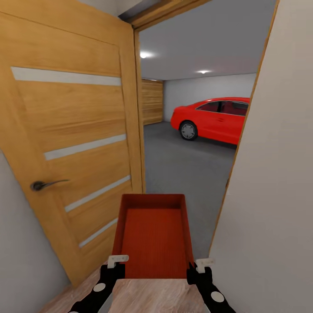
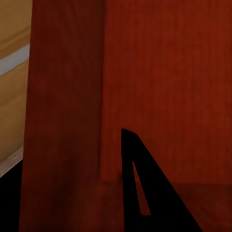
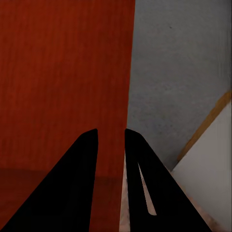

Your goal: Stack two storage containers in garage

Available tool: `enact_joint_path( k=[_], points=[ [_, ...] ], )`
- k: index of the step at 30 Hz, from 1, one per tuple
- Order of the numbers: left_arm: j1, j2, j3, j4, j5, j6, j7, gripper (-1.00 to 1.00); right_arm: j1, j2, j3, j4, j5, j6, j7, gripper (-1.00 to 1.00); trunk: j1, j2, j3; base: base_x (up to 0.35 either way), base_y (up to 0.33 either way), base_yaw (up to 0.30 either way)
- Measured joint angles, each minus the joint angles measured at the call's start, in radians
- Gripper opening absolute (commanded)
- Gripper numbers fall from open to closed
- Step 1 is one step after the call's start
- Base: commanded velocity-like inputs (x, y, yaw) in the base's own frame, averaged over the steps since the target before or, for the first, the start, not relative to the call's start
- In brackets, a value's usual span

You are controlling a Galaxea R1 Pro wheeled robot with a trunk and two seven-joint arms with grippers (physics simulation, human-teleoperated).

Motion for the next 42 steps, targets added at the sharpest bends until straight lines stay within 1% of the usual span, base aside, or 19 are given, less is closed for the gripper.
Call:
enact_joint_path(
  k=[11, 20, 31, 42],
  points=[
    [0.0, 0.0, 0.0, -0.001, 0.0, 0.001, 0.001, -1.0, 0.0, 0.0, 0.0, 0.001, 0.0, 0.0, -0.001, -1.0, 0.0, 0.0, 0.0, 0.0, 0.221, -0.013],
    [0.0, 0.0, 0.0, 0.0, 0.0, 0.001, 0.0, -1.0, 0.0, 0.0, 0.0, 0.001, 0.0, 0.0, -0.001, -1.0, 0.0, 0.0, 0.0, 0.011, 0.036, 0.0],
    [0.0, 0.0, 0.0, 0.0, -0.001, 0.002, 0.0, -1.0, 0.0, 0.001, 0.0, 0.002, 0.0, 0.0, 0.0, -1.0, 0.0, 0.0, 0.0, 0.234, 0.142, 0.0],
    [0.0, 0.0, -0.001, 0.002, 0.001, 0.001, 0.001, -1.0, 0.0, 0.001, -0.002, 0.004, 0.002, 0.0, 0.002, -1.0, 0.0, 0.0, 0.0, 0.014, 0.004, -0.002]
  ],
)
